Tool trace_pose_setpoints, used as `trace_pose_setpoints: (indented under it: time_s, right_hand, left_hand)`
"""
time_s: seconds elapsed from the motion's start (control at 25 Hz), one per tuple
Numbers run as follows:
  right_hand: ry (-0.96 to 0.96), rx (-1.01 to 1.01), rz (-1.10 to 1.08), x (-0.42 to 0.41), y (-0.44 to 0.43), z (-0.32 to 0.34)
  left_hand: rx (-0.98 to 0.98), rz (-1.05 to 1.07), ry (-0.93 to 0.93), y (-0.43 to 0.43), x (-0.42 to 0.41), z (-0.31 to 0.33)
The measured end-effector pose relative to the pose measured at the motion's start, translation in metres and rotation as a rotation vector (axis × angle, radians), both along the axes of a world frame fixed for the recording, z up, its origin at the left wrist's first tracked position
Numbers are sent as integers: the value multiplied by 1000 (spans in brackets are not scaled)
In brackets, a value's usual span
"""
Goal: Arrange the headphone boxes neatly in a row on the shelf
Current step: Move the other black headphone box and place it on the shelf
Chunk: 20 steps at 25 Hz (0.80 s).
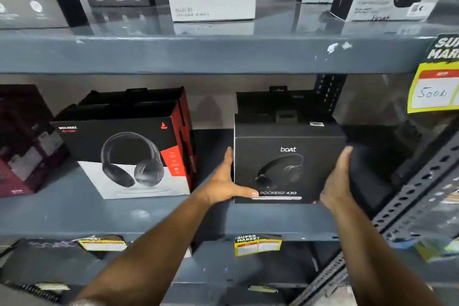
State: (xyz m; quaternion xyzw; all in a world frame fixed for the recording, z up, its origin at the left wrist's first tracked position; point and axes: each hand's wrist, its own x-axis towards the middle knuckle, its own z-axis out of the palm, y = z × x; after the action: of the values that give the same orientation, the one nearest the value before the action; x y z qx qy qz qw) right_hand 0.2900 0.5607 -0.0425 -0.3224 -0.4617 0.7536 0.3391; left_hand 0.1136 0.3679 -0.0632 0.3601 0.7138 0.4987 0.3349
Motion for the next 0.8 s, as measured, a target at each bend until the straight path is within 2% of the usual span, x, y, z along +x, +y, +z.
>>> trace_pose_setpoints:
  time_s: [0.16, 0.4, 0.52, 0.56, 0.6, 0.64, 0.68, 0.72, 0.8]
  right_hand:
    - [23, -9, 44, -6, 10, 3]
    - [-142, 29, -235, -11, 13, 0]
    - [-79, 61, -252, -13, 10, -4]
    - [-30, 146, -345, -10, 6, -7]
    - [-8, 312, -459, -4, -4, -9]
    - [-46, 568, -562, 2, -26, -12]
    - [-42, 875, -576, 3, -58, -16]
    - [-1, 1099, -474, -3, -95, -24]
    - [85, 1267, 25, -37, -162, -32]
  left_hand:
    - [70, 40, -10, 12, -4, -9]
    - [118, 92, 9, 15, -2, -9]
    - [87, 35, -26, 11, 3, 4]
    - [87, 57, -56, 8, 10, 10]
    - [100, 114, -100, -2, 20, 11]
    - [181, 191, -126, -21, 33, 5]
    - [309, 250, -117, -52, 45, -7]
    - [396, 343, -21, -90, 57, -22]
    - [585, 613, 206, -171, 44, -37]
